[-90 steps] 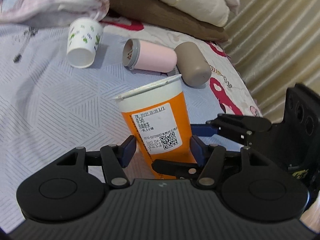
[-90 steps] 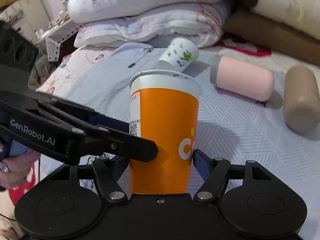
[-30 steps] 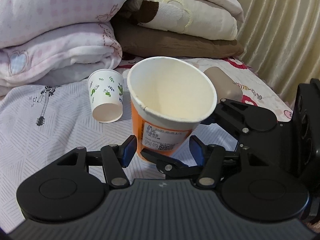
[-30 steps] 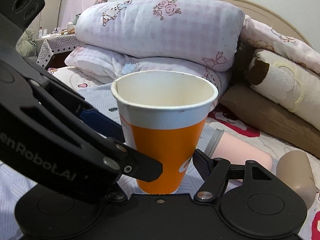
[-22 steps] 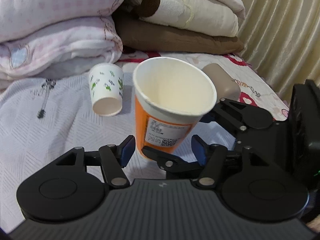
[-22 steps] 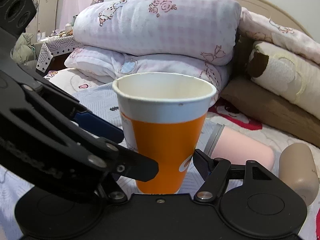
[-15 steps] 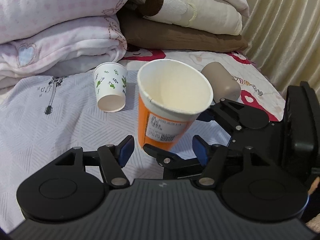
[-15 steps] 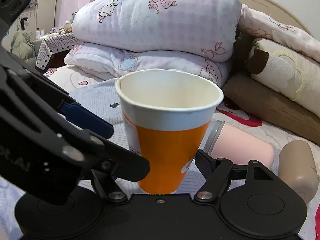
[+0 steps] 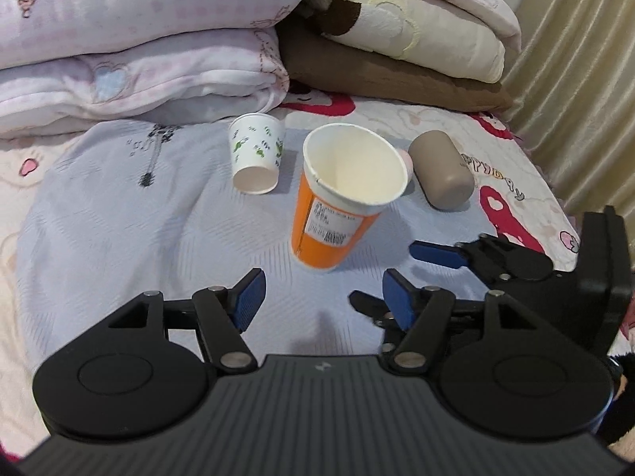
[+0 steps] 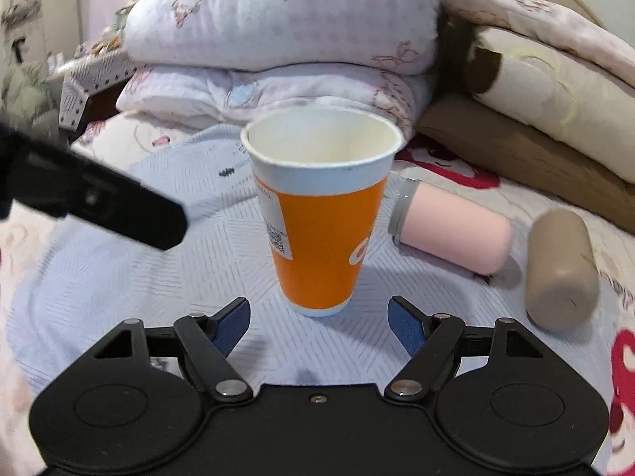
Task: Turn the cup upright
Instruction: 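Open the right gripper and pull it back from the cup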
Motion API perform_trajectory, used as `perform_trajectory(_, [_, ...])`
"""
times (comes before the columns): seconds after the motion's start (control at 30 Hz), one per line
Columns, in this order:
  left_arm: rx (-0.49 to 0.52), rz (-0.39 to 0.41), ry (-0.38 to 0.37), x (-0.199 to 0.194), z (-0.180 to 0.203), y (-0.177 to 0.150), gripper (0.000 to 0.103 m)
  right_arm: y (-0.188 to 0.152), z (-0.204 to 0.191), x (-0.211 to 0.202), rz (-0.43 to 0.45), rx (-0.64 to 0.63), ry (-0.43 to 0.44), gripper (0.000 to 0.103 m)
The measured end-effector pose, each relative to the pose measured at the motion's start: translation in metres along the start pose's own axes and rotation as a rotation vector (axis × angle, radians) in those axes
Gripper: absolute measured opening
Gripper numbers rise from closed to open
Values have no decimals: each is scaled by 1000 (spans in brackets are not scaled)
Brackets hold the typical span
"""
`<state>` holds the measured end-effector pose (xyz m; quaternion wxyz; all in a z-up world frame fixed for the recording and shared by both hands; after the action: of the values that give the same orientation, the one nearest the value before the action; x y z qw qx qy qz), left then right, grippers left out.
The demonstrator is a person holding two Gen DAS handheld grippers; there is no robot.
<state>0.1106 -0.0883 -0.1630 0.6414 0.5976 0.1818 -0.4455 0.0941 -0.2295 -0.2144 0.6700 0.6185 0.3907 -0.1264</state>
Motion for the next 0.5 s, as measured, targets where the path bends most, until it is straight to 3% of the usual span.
perform_trajectory(0.13, [19, -6, 40, -24, 2, -4, 68, -3, -7, -28, 1, 66, 14, 81])
perform_trajectory(0.27, [39, -7, 117, -52, 5, -7, 73, 0, -15, -60, 22, 73, -49, 81])
perform_trajectory(0.5, [71, 7, 145, -99, 16, -8, 84, 9, -21, -117, 73, 132, -109, 81])
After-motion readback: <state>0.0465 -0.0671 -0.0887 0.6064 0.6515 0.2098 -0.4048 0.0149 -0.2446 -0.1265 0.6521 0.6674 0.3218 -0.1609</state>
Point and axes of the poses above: each gripper's, at about its wrist camera, not at the fingertips, and x roughly the way its jaws point, z to its right, y to its top, the point moved 7 cm from there along x, roughly the way its jaws point, and after that the axes turned 4 degrees about y, right-handed, at the moved point
